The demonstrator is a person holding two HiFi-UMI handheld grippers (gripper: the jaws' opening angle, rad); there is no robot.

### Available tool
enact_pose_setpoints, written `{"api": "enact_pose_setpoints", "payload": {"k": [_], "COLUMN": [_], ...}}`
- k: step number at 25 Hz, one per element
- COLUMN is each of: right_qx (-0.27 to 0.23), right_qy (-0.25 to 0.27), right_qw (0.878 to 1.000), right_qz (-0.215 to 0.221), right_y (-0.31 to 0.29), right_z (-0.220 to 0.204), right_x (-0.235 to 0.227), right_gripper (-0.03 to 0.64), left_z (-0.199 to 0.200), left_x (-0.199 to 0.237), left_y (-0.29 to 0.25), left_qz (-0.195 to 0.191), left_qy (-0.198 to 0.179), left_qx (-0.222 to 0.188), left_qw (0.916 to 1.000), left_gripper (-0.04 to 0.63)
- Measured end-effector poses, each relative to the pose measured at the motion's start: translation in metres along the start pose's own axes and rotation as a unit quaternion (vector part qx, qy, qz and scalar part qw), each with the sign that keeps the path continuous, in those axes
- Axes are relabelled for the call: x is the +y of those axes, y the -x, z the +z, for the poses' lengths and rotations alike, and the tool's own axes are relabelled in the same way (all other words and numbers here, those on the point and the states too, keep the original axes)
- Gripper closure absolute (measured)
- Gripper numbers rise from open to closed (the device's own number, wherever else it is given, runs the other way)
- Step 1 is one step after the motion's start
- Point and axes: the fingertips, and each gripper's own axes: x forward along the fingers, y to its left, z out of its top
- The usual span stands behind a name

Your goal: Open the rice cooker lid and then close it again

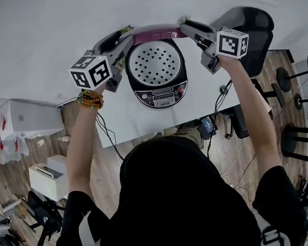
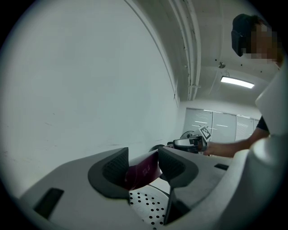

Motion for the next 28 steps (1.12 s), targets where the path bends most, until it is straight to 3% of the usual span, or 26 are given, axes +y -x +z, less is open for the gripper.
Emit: {"api": "enact_pose_setpoints", "payload": {"k": [18, 22, 28], "right_qx": [-0.01, -0.011, 0.002], "right_qy": [-0.029, -0.035, -0.026], "right_qw": [0.999, 0.999, 1.0], "right_qz": [-0.007, -0.014, -0.012], "right_y": [0.013, 0.016, 0.019], "right_z": [-0.024, -0.031, -0.043], "right_x": [0.007, 0.005, 0.009], "right_gripper": [0.443, 0.483, 0.492], "left_z": [-0.022, -0.03, -0.041], "left_x": [-0.014, -0.019, -0.025], "left_y": [0.013, 0.016, 0.022], "left_qz": [-0.002, -0.002, -0.009], "left_qy": [-0.004, -0.005, -0.009], "left_qx": [0.003, 0.006, 0.008], "left_qw": [1.0, 1.0, 0.9999], "left_gripper": [0.391, 0.39, 0.39]}}
